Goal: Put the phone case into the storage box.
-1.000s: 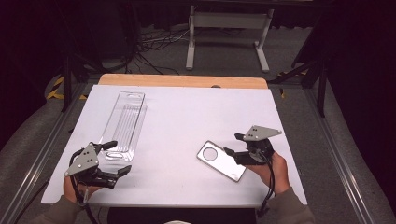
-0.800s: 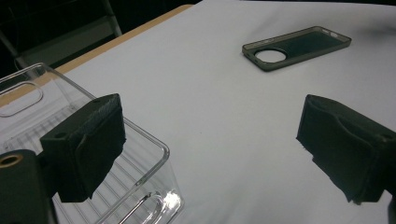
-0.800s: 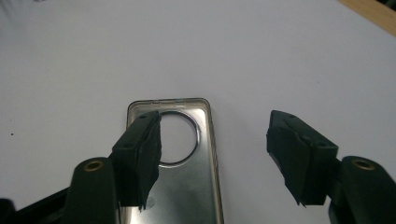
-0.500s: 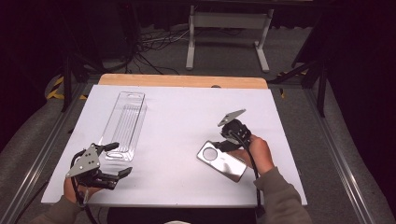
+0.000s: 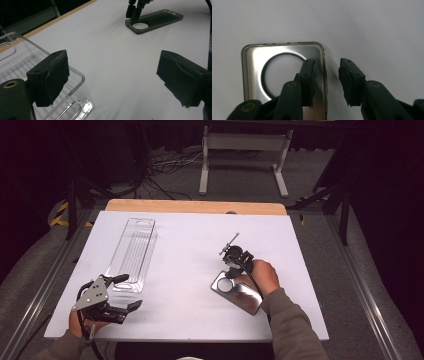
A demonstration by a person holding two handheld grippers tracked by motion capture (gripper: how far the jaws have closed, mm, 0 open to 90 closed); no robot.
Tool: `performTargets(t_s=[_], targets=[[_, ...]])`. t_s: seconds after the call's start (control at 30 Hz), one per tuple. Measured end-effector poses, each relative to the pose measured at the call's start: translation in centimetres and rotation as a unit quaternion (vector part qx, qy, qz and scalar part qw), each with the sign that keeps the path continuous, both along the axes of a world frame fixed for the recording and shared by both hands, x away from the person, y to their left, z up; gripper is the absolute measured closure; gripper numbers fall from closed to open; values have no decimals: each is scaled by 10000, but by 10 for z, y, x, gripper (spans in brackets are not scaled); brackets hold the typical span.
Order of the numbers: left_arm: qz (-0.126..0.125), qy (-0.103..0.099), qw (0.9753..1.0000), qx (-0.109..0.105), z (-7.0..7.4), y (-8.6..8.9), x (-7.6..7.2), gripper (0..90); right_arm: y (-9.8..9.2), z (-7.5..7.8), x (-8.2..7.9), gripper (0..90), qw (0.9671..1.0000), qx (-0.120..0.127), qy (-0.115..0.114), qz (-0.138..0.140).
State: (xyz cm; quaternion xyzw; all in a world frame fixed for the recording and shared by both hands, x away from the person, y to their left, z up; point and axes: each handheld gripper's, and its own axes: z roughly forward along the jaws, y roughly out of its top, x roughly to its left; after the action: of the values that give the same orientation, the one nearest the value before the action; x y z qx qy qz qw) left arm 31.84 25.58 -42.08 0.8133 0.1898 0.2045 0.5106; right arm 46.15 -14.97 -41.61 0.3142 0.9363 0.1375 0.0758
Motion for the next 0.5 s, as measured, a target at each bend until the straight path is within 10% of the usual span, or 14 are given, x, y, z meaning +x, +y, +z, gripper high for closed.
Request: performTargets(t_s=[0.5], targets=[[11, 48, 10000, -59, -1, -1, 1, 142, 16, -2, 8, 796, 9986, -521, 90, 92]])
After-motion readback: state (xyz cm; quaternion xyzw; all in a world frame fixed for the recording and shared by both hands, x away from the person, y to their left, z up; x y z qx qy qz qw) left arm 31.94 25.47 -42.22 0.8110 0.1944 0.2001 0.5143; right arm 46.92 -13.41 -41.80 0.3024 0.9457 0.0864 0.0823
